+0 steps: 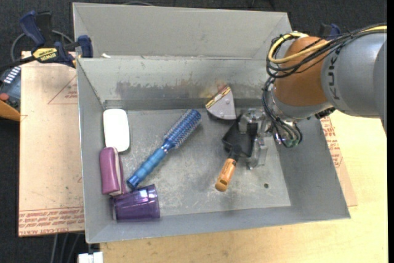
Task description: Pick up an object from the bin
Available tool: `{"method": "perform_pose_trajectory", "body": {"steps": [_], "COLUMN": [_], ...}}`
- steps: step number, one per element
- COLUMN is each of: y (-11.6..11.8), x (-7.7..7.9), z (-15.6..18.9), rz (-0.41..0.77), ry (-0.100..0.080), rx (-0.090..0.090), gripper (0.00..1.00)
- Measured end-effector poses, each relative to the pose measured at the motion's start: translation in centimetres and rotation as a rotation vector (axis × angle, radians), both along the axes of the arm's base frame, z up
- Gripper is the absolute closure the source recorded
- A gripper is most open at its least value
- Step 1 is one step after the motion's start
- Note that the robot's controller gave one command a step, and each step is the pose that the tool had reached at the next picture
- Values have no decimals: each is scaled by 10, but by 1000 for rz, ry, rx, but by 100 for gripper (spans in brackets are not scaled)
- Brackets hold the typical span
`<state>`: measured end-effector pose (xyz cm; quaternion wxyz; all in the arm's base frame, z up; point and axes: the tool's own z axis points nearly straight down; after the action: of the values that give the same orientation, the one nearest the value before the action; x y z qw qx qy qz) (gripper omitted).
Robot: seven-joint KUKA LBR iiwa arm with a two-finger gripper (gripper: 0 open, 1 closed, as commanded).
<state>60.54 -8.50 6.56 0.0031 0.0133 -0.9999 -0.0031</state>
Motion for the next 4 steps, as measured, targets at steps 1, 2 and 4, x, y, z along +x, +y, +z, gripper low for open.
{"method": "perform_pose_trajectory", "body": {"steps": [1, 2, 4], "y": [5, 2, 2], "x": [15, 1, 0], "z": [5, 0, 3], "rz": [172, 2, 3], "ry": [-20, -2, -1], "rx": [-7, 2, 2], "gripper": [0, 100, 100]}}
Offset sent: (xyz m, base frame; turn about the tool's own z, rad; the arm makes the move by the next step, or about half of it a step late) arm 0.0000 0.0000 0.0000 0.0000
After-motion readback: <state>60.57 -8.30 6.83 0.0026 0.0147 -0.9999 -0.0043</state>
